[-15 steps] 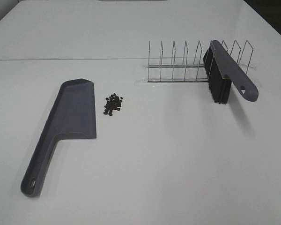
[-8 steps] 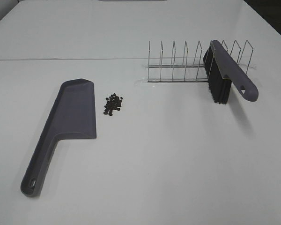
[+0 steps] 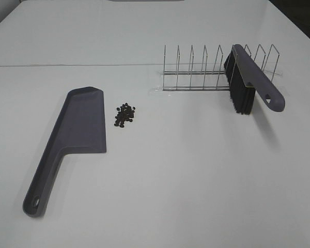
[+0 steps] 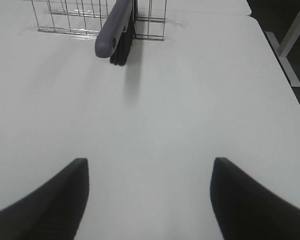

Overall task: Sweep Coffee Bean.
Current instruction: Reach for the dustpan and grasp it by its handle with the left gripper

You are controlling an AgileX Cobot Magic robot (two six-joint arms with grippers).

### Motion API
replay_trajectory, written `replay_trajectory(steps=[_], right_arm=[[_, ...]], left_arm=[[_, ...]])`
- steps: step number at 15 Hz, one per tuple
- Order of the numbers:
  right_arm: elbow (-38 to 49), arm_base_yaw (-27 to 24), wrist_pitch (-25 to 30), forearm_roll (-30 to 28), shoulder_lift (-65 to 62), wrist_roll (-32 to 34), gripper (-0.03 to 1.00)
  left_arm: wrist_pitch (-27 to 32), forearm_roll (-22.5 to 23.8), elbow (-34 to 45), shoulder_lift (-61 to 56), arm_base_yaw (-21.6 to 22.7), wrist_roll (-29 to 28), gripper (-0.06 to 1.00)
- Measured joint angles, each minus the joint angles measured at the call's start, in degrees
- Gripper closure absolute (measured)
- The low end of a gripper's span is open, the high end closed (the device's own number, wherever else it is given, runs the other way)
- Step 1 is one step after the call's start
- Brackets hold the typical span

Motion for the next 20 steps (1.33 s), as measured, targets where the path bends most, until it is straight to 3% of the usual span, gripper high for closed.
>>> replay_trajectory(steps=[20], right_arm=[[0.0,0.0,0.0,0.0,0.0,0.0,0.29]], left_arm=[[0.0,0.0,0.0,0.0,0.0,0.0,0.33]])
